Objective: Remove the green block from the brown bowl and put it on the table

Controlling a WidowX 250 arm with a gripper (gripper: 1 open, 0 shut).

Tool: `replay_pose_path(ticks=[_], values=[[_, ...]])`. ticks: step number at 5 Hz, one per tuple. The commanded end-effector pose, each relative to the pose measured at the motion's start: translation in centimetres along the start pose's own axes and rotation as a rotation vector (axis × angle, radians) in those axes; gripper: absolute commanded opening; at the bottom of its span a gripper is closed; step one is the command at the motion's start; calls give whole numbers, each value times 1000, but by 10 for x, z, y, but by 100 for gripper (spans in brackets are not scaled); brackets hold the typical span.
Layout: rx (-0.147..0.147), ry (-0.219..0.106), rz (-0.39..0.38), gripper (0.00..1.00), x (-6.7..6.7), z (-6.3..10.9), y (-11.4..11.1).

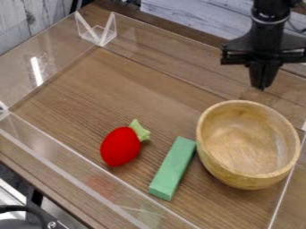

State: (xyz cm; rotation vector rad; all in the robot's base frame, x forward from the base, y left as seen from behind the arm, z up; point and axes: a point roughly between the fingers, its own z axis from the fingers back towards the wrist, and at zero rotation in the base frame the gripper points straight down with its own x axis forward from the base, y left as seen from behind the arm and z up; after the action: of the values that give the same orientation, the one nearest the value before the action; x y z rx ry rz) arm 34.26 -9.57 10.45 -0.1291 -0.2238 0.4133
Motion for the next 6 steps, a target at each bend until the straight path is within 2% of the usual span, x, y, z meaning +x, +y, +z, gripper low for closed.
replay_pose_path(ticks=[1, 2, 3, 5, 6], values=[[-61, -82, 68, 0, 12, 18, -14], [-60, -89, 125, 0, 13, 5, -21], [-54, -85, 92, 100, 20, 19, -13], [-88, -80, -78, 100, 26, 57, -7], [-98, -78, -206, 100, 42, 63, 12]])
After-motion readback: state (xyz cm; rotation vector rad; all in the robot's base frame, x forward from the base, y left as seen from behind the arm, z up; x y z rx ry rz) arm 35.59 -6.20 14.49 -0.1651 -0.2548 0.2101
